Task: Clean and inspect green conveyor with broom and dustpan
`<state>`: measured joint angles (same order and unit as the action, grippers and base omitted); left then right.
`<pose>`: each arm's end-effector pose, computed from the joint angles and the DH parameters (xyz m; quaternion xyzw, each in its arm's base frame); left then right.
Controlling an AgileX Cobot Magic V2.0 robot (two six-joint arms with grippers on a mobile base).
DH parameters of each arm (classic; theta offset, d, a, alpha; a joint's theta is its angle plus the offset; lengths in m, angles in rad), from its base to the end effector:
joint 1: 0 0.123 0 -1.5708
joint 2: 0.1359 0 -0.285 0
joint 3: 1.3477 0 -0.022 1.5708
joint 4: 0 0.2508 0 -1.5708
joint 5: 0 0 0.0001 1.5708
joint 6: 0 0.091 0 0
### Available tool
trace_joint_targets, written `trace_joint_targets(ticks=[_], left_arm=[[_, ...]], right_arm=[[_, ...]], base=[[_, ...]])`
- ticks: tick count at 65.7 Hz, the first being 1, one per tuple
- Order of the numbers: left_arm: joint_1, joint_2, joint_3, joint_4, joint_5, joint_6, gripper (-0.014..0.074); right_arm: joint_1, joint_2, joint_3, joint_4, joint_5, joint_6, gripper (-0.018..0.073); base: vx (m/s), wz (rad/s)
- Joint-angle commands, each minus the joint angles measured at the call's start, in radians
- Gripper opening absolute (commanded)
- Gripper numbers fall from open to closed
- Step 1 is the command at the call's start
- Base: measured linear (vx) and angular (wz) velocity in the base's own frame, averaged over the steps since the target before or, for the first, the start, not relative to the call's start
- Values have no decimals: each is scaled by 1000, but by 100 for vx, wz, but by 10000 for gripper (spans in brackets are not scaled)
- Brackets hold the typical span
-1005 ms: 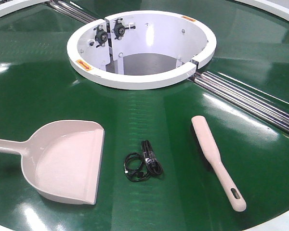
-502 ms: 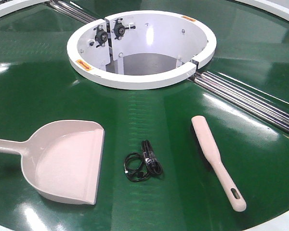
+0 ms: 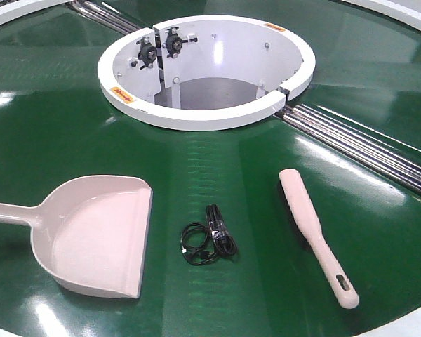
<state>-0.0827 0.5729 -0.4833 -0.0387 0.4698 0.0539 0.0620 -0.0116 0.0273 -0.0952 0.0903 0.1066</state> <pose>0.1150 -0.0111 0.2885 0.0481 0.8514 -0.0240 0.5217 0.0567 0.0027 0.1964 -0.0149 0.7134 0.0228 0.7002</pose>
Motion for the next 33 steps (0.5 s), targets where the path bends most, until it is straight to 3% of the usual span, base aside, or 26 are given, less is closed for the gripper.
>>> trace_joint_targets(ticks=[1, 13, 19, 33], left_arm=[[3, 8, -38, -11, -78, -5, 638], [3, 8, -44, -53, -63, -31, 643], [3, 11, -109, -54, 34, -13, 621], [3, 167, -382, -2, 363, 268, 587]], right_arm=[[1, -10, 4, -3, -71, -6, -8], [1, -10, 4, -3, -71, -6, -8], [1, -10, 4, -3, -71, -6, -8], [1, -10, 4, -3, -71, -6, -8]], base=[[0, 0], [0, 0], [0, 0], [0, 0]])
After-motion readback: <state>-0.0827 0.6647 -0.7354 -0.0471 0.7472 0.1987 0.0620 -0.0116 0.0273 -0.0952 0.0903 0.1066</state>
